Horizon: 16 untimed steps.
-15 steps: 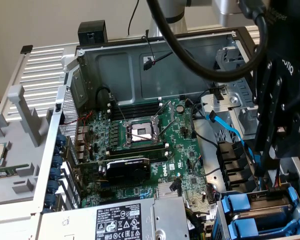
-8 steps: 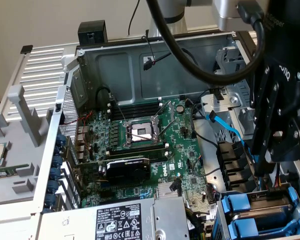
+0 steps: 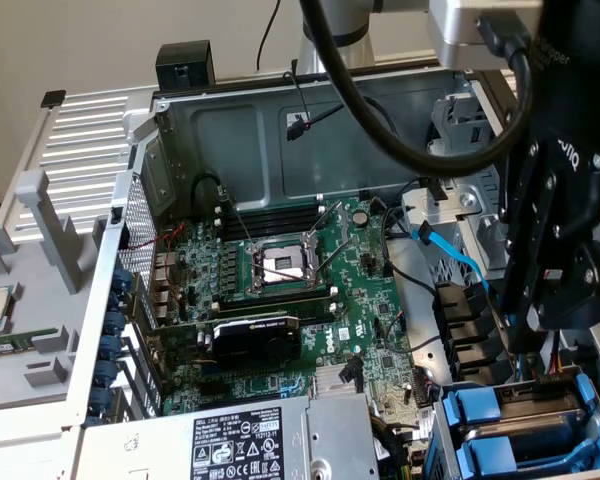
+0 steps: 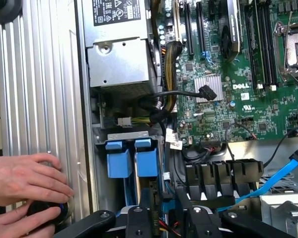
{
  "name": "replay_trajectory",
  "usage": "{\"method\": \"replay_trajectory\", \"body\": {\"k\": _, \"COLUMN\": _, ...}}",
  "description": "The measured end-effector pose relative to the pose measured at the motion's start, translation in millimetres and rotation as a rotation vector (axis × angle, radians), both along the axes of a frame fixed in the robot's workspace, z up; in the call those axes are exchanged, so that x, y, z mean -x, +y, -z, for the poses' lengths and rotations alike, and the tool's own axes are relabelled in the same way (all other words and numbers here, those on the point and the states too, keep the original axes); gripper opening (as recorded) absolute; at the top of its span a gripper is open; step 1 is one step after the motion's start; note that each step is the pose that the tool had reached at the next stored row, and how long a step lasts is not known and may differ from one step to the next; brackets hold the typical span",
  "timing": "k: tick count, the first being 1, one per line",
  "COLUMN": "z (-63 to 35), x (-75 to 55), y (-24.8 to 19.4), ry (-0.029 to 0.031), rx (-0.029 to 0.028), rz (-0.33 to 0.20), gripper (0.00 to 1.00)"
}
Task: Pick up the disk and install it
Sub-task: 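Insert the first disk wire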
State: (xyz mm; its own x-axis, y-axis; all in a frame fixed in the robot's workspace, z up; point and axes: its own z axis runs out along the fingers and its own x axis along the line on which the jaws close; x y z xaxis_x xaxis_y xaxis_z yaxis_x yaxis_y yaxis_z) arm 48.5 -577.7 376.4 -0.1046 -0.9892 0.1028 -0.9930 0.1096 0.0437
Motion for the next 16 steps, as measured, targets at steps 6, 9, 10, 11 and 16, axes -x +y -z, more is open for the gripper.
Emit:
{"method": "replay_trajectory", "body": {"k": 6, "z": 1.9, "x": -0.1, "y": 0.0, "ry": 0.0079, "rx": 0.0000, "rz": 0.006, "gripper": 0.34}}
{"method": "replay_trajectory", "body": {"k": 9, "z": 3.0, "x": -0.3, "y": 0.0, "ry": 0.0083, "rx": -0.0002, "rz": 0.008, "gripper": 0.34}}
{"method": "replay_trajectory", "body": {"k": 10, "z": 3.5, "x": -0.5, "y": 0.0, "ry": 0.0087, "rx": -0.0001, "rz": 0.009, "gripper": 0.34}}
{"method": "replay_trajectory", "body": {"k": 11, "z": 4.0, "x": -0.8, "y": 0.0, "ry": 0.0094, "rx": -0.0002, "rz": 0.009, "gripper": 0.34}}
{"method": "replay_trajectory", "body": {"k": 16, "z": 5.9, "x": -1.4, "y": 0.0, "ry": 0.0107, "rx": -0.0004, "rz": 0.014, "gripper": 0.34}}
